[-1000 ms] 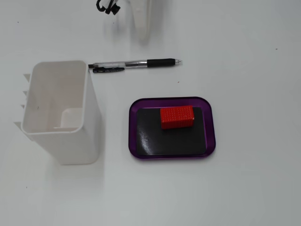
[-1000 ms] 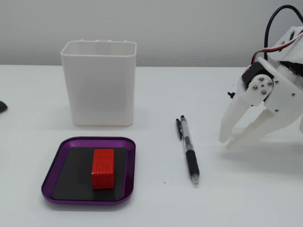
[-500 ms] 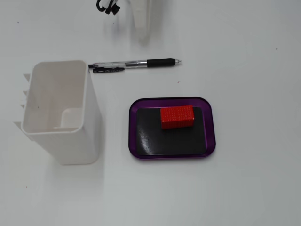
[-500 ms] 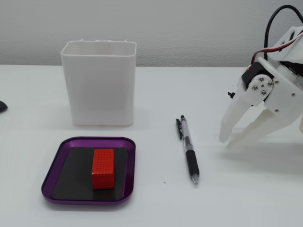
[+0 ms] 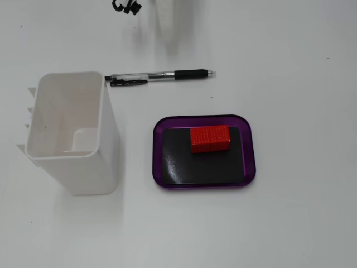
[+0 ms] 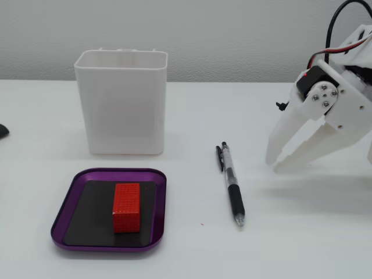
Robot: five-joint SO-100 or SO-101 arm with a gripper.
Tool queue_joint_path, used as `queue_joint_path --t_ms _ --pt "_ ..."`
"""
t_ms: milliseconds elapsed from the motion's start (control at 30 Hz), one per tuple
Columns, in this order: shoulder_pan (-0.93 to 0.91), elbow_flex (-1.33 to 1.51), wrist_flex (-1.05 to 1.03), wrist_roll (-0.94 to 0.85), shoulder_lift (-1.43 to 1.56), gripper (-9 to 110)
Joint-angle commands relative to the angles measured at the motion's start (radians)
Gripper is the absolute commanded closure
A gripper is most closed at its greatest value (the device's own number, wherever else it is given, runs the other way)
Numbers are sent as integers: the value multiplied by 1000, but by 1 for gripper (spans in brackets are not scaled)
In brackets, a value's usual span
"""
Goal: Pick up the pen and put it in the pen holder.
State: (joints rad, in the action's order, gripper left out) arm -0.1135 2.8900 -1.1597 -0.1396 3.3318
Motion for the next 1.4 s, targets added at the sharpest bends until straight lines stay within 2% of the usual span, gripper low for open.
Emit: queue_joint_path --t_ms 0,267,433,600,800,1000,1367 --pt "-5 -106 67 -146 -98 100" --pt "9 -526 114 43 -824 87" --pt "32 -744 8 114 -1253 81" --pt "74 -882 -63 130 -1563 78" --pt "69 -950 -41 135 -1664 78" --pt "58 -933 64 126 -1671 78" --pt "57 -930 100 114 -1675 98"
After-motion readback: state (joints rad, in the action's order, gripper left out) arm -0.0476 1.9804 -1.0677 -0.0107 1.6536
